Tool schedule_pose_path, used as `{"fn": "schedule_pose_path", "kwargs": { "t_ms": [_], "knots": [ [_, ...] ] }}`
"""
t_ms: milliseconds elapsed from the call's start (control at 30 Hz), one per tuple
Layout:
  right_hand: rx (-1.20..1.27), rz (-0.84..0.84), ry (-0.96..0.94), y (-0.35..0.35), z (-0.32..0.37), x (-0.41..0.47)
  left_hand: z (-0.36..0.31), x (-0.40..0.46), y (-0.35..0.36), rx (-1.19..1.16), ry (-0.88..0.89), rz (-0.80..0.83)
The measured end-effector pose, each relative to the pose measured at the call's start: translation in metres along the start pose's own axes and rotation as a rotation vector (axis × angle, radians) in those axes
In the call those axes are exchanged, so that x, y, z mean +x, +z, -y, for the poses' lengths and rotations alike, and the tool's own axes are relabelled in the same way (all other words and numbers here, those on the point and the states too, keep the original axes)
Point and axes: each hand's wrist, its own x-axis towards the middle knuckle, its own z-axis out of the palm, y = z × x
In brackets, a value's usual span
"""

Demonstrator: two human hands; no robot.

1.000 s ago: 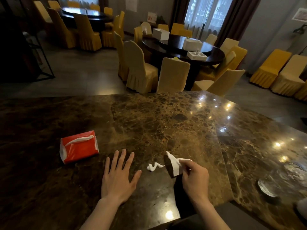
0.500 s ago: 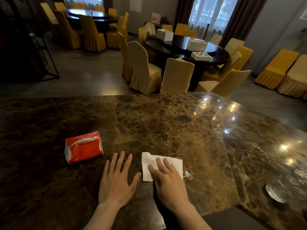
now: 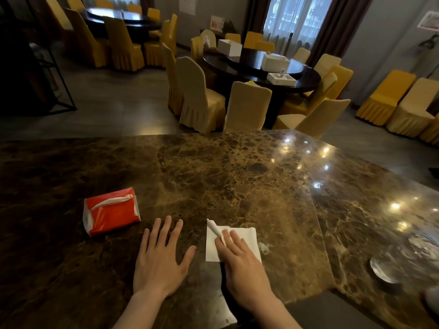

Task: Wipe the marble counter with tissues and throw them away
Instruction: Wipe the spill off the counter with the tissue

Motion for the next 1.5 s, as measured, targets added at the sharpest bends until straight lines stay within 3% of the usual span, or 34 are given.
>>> {"fn": "schedule_pose_path", "kwargs": {
  "t_ms": [200,433,733,1000,1167,1267,1433,1500],
  "knots": [
    [-0.034,0.011,0.319,-0.015,-0.013,-0.003,-0.001,-0.002,-0.001,0.000,-0.006,0.006],
    [-0.016,0.132,0.090,0.002,0.034,0.002,-0.003,-0.001,-0.004,0.040,-0.003,0.025],
    [-0.018,0.055,0.397,-0.031,-0.037,-0.002,-0.004,-0.004,-0.006,-0.006,-0.001,-0.003],
    [0.050,0.080,0.071,-0.002,0.022,0.000,-0.003,-0.002,-0.006,0.014,-0.005,0.024],
    [0.096,0.004,0.173,-0.019,-0.009,-0.002,-0.001,-0.003,-0.005,0.007,-0.001,0.022],
    [0.148,-0.165,0.256,-0.030,-0.008,0.004,-0.002,-0.003,-0.004,0.010,-0.005,0.015],
    [0.697,-0.468,0.574,-0.060,-0.019,0.018,-0.001,-0.002,-0.002,0.016,0.001,0.015],
    [0.758,-0.516,0.605,-0.070,-0.029,0.016,-0.001,-0.002,-0.002,0.008,0.003,0.007]
  ]
}}
